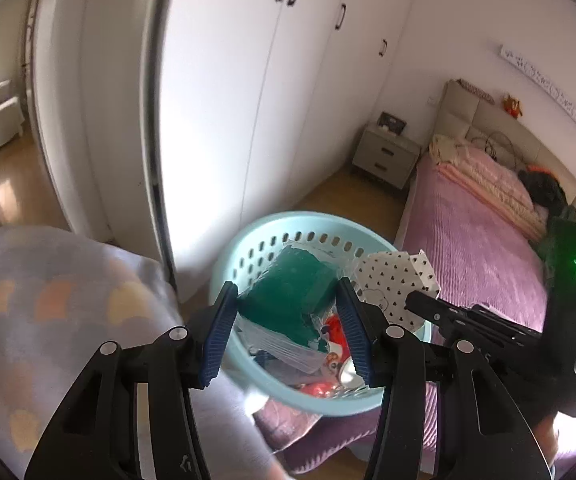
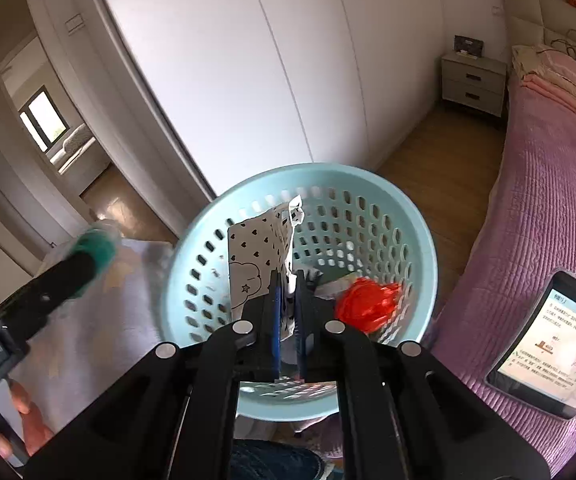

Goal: Collect trash

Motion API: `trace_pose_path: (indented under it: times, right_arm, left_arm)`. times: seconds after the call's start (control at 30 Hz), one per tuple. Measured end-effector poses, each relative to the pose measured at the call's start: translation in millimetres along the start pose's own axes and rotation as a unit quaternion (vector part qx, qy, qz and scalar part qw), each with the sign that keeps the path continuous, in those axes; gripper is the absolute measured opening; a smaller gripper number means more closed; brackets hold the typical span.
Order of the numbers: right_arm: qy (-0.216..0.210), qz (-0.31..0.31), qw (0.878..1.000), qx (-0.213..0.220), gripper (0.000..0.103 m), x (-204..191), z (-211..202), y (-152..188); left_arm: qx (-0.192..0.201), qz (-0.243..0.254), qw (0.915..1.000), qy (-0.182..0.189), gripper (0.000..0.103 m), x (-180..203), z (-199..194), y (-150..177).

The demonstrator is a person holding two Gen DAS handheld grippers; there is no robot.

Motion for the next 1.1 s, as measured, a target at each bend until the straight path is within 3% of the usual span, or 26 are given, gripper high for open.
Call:
trace_pose_path:
  times: [0.1, 0.13, 0.2, 0.27, 0.5, 0.73, 0.9, 1.0, 1.1]
  right_arm:
    - [0.004, -0.002, 1.0, -0.007, 0.012, 8, 11, -4]
    - [0.005, 0.001, 1.0, -0.016, 0.015, 12, 19, -5]
    - [0.002, 0.008, 1.0, -0.022, 0.035, 14, 31, -3]
    - [0.003, 0.017, 1.0, -0.026, 0.042, 22, 38, -2]
    - [-0.018, 0.018, 0.999, -0.019, 0.042, 18, 21, 0]
    - [-0.051, -0.039, 0.998, 0.022, 0.049, -38, -24, 12]
    - [-0.085, -0.084, 0.989, 0.088, 0.051, -87, -63, 23]
    - [-0.102, -0.1, 0.978, 0.153, 0.052, -112, -87, 33]
    - [-0.118, -0.12, 0.969, 0.18, 0.055, -138, -99, 48]
  left_arm:
    - [-0.004, 0.004, 1.0, -0.005, 0.062, 8, 16, -1]
    - [-0.001, 0.003, 0.9999, -0.011, 0.07, 8, 18, -1]
    - [0.006, 0.0, 0.9998, -0.018, 0.075, 6, 14, 2]
    - [0.002, -0.005, 0.9998, -0.016, 0.075, 3, 13, 6]
    - [0.026, -0.017, 0.9989, -0.036, 0.076, -16, -23, 8]
    - [0.08, -0.028, 0.9942, -0.066, 0.079, -40, -87, 12]
    - [0.14, -0.019, 0.9816, -0.129, 0.086, -58, -146, 26]
    - [0.172, -0.012, 0.969, -0.177, 0.087, -68, -177, 38]
    - [0.196, -0.004, 0.9553, -0.221, 0.088, -77, -200, 52]
Point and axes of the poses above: each gripper's, at about its wrist camera, not at the fingertips, and z roughly the way its jaws point, x to its right, y to its underside, the point moved 2 cm from there along z, roughly the way its jaws point, and after that the axes turned 6 degrees about x, right-handed, at the moved point
